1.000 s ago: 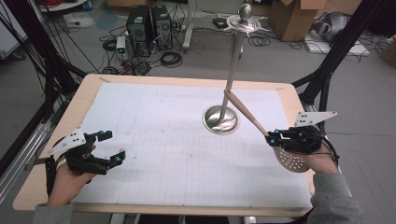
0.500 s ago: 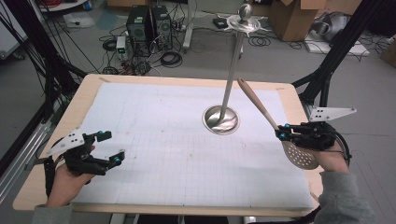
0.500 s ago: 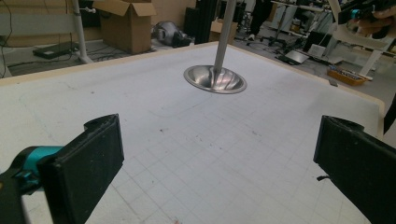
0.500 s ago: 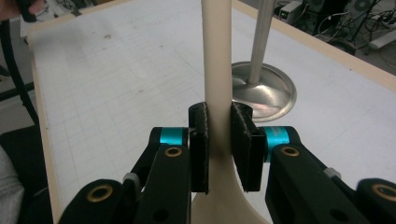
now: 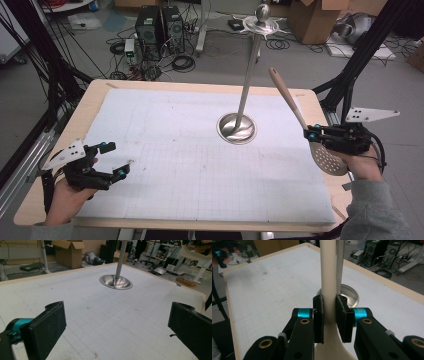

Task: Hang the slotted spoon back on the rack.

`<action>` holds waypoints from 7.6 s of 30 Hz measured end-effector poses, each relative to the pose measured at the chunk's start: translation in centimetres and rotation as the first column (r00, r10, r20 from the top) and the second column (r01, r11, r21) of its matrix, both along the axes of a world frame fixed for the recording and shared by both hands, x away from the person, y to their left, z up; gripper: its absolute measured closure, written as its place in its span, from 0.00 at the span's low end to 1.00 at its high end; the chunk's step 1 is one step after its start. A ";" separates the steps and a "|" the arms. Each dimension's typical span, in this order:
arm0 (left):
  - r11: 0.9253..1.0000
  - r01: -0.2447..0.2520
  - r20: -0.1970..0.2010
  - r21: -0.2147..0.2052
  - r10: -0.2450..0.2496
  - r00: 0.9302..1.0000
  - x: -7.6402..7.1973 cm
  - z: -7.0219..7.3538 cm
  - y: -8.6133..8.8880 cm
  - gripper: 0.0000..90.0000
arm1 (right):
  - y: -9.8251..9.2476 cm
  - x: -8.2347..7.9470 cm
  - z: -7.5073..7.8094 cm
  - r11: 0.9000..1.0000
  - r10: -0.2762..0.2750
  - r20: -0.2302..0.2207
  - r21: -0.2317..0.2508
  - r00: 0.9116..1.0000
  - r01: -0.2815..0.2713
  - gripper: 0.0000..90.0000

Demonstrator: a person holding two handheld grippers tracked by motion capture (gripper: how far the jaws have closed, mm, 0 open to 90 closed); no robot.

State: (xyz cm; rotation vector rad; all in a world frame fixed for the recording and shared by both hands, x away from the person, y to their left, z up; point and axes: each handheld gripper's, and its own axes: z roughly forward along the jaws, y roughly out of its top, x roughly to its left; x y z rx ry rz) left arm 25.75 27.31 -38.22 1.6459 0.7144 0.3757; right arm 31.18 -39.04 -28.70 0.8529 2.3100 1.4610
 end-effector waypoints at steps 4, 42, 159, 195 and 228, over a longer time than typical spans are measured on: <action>1.000 -0.005 0.000 -0.003 0.005 1.000 -0.1 0.0 0.2 0.02 | -0.3 0.0 0.8 1.000 -0.017 0.011 0.015 1.000 0.017 0.87; 1.000 -0.015 -0.001 -0.010 0.015 1.000 -0.7 0.1 1.0 0.02 | -0.5 1.0 4.8 0.991 -0.117 0.082 0.072 0.990 0.111 0.87; 1.000 -0.025 -0.001 -0.016 0.025 1.000 -1.3 0.1 1.8 0.02 | 7.8 6.7 1.3 0.988 -0.147 -0.025 0.046 0.989 0.148 0.87; 1.000 -0.026 -0.004 -0.016 0.026 1.000 -1.4 0.1 1.9 0.02 | 10.2 7.3 0.1 0.969 -0.244 0.059 0.049 0.968 0.241 0.68; 0.999 -0.017 0.028 -0.043 0.018 0.999 0.3 0.3 0.2 0.02 | 11.2 1.1 -3.6 0.989 -0.104 0.107 0.117 0.989 0.091 0.13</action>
